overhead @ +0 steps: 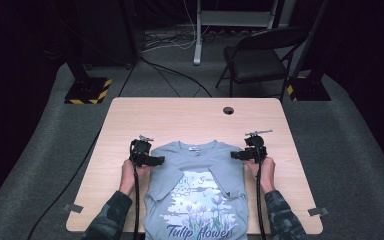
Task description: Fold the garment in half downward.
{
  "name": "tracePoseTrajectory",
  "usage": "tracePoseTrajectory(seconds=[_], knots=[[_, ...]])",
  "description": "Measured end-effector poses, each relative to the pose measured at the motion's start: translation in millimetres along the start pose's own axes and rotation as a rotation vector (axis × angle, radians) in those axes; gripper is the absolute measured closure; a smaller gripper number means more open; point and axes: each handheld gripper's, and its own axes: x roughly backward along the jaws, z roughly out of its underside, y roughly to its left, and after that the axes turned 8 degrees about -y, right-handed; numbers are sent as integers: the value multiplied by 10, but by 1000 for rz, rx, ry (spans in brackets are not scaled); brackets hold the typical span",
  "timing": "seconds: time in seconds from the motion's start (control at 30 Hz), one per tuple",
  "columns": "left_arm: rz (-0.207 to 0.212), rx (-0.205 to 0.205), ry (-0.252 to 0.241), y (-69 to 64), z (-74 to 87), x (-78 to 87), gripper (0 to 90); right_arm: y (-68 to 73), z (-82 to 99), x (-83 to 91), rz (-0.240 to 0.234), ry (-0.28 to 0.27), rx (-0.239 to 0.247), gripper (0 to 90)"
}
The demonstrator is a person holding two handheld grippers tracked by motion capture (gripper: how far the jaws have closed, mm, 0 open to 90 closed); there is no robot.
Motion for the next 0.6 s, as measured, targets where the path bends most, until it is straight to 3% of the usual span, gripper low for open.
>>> tracePoseTrajectory(seconds=[0.27,0.6], knots=[[-62,-22,4,-18,2,-23,420,-2,-5,-18,15,6,-2,521],[-56,-29,-21,-65,5,-34,627,32,6,-27,32,11,13,754]])
